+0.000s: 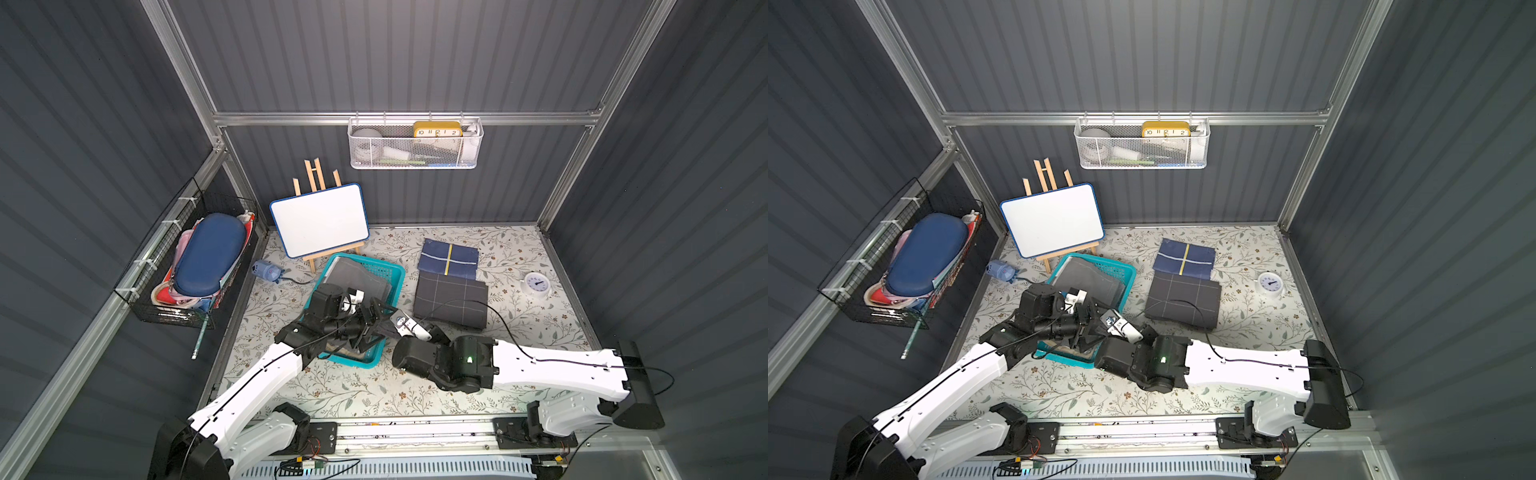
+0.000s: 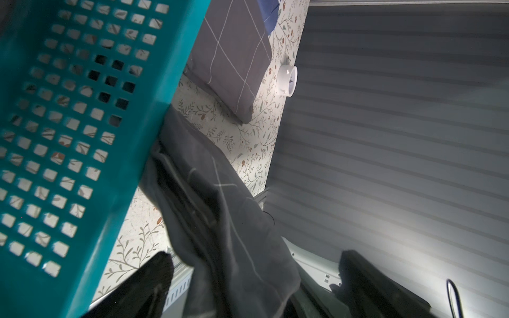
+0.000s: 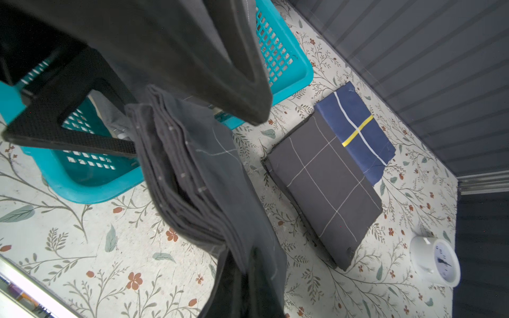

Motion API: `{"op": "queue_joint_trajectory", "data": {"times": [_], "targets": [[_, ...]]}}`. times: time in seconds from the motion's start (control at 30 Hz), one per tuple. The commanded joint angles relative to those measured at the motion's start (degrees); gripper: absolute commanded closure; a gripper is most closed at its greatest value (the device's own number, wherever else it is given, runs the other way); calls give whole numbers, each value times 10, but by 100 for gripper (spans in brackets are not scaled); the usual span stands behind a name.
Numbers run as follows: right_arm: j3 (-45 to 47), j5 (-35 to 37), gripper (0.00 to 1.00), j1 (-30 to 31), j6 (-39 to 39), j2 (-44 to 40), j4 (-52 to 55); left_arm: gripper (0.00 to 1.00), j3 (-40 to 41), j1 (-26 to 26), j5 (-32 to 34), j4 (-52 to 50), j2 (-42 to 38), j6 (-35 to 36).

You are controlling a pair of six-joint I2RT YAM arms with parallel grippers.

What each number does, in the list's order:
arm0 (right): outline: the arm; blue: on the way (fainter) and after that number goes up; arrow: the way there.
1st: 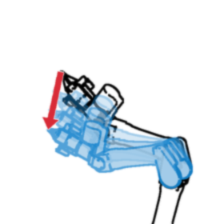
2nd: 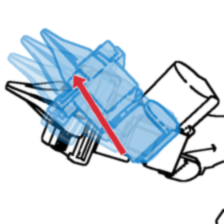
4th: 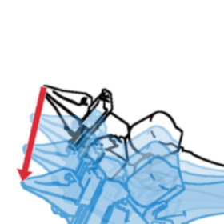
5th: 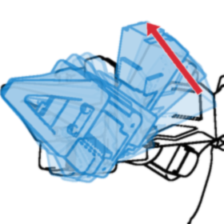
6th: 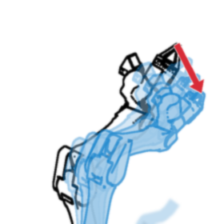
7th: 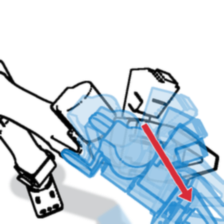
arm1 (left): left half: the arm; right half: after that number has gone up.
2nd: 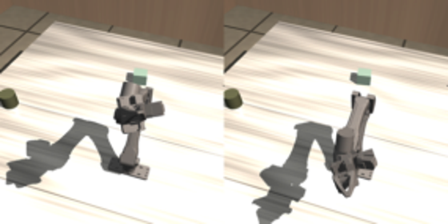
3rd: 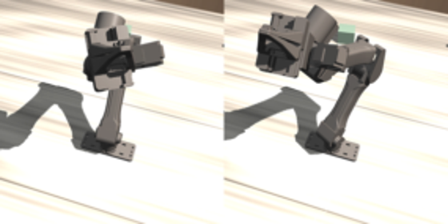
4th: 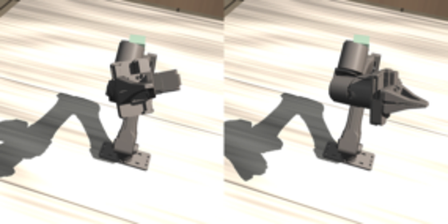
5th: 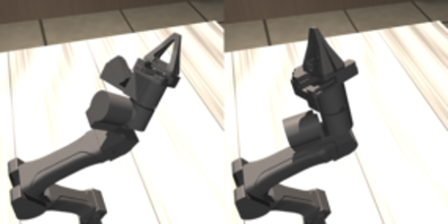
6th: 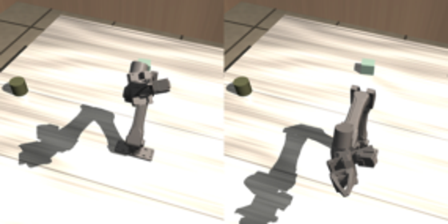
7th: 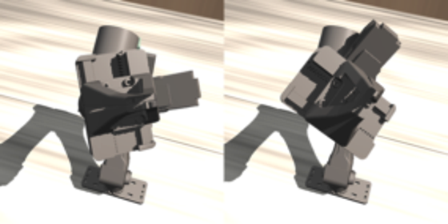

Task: Put the folded pillowcase in the basket
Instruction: Pick up the pillowcase from the center of the board.

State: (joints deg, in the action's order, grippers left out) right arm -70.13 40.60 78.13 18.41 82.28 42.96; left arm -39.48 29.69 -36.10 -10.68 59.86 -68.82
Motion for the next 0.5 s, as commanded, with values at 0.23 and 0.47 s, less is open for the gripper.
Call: {"op": "queue_joint_trajectory", "data": {"times": [0.23,0.47], "targets": [[14,30,100,45,18,9,-23,28,53,4,-28,58,42,10],[16,14,90,54,51,9,1,76,37,5,-19,60,45,22]]}}
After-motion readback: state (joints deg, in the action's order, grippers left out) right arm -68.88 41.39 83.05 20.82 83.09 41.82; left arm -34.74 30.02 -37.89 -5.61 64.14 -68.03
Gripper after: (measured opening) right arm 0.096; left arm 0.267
